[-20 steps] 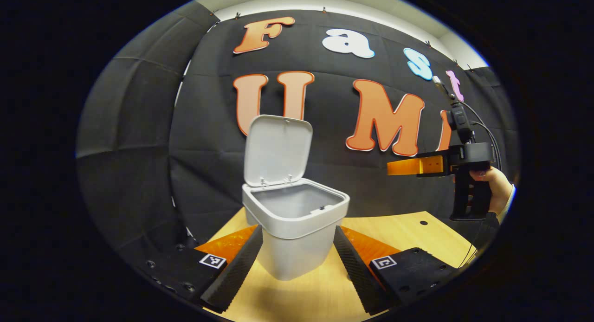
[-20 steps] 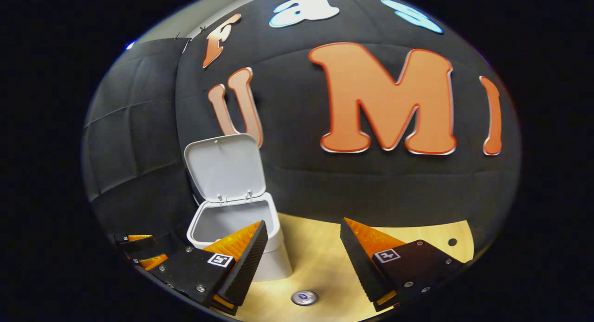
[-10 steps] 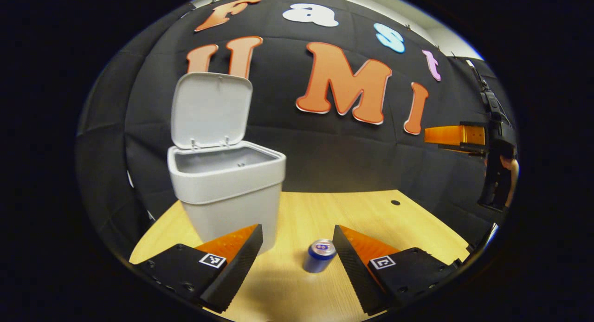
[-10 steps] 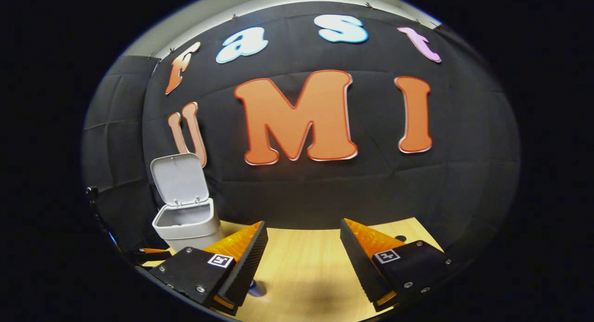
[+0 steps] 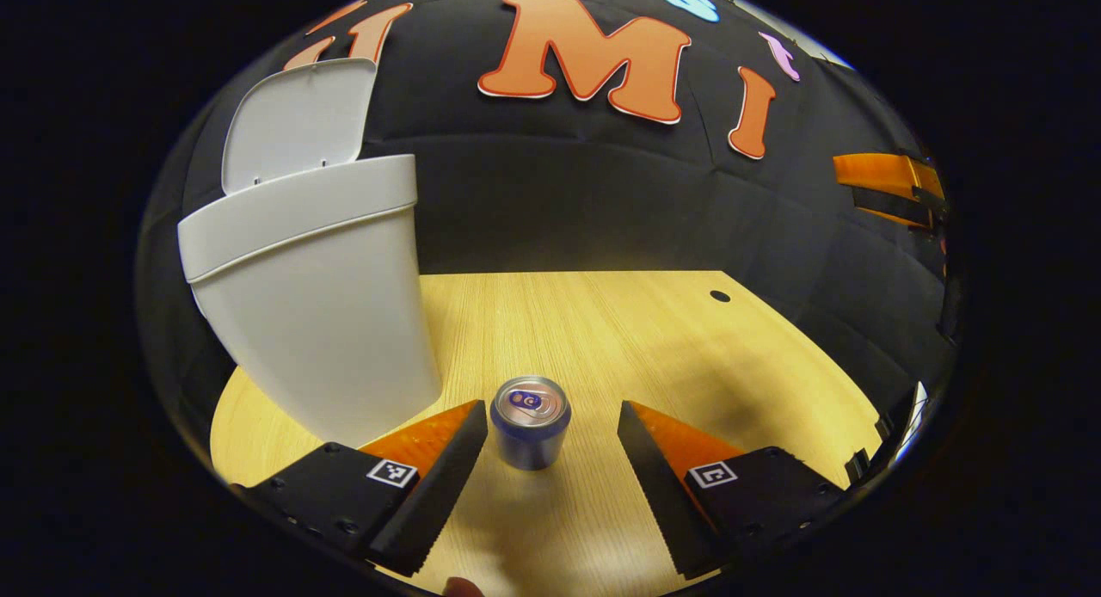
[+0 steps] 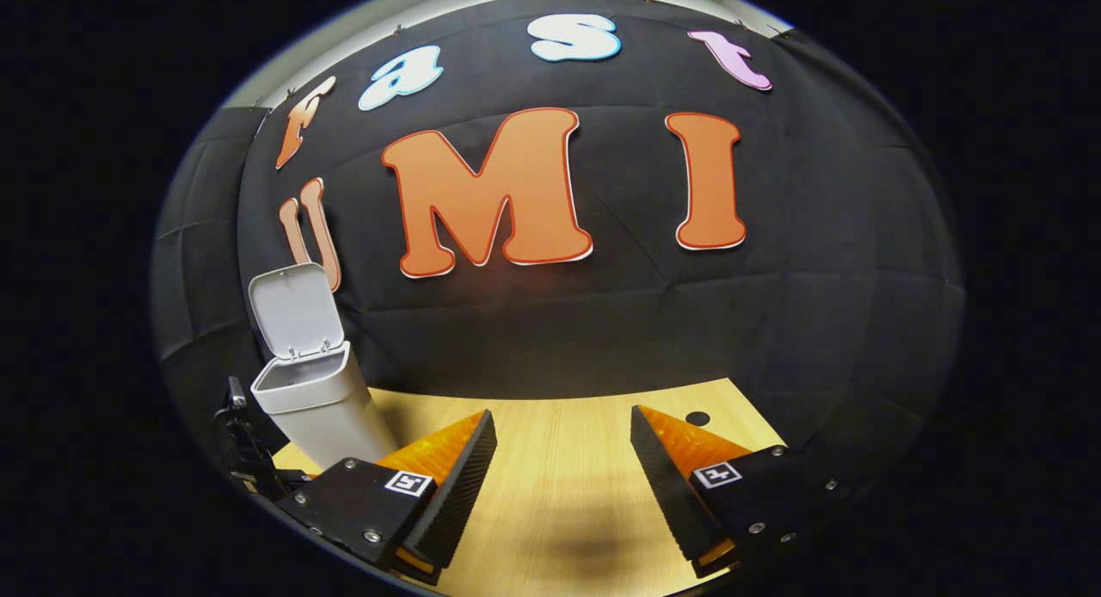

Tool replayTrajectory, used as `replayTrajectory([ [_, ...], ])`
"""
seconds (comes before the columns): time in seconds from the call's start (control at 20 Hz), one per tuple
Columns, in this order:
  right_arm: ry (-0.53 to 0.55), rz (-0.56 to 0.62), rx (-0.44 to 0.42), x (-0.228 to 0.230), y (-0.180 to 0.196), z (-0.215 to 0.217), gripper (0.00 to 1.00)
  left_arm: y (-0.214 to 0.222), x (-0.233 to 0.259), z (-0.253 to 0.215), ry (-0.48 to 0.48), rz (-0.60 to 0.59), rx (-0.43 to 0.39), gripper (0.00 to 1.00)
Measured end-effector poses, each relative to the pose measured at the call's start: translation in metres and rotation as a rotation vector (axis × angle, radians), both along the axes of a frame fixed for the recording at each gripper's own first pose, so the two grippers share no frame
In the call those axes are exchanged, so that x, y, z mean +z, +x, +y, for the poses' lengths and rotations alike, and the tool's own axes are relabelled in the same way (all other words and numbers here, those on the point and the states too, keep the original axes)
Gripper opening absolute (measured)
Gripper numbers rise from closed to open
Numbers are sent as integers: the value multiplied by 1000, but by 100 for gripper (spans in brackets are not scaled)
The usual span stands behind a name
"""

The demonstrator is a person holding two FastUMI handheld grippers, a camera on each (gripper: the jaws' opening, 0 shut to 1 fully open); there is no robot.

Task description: Press the lid of the desktop garbage bin to open it, pick up the crumpled paper on the desktop and throw it into the bin, then pick up the pop can on the desktop and drop it into the bin, and finally close the garbage bin lid.

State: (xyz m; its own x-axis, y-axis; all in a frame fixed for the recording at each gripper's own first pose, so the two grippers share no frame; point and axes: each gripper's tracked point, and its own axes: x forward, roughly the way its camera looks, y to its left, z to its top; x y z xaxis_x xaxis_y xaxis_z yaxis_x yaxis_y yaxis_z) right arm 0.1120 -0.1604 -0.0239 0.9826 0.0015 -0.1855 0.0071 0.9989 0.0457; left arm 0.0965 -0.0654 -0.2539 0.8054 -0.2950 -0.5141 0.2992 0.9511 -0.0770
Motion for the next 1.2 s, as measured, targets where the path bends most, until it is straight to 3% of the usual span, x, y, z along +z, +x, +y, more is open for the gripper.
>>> replayTrajectory([
  [0.2,12,10,-2,-4,4,-8,94,10,-26,0,41,45,18,99],
  [0.45,17,23,-5,-8,13,-11,94,21,-51,7,24,102,58,99],
  [1.2,7,45,-33,-17,26,-11,94,51,-82,-6,52,137,10,98],
])
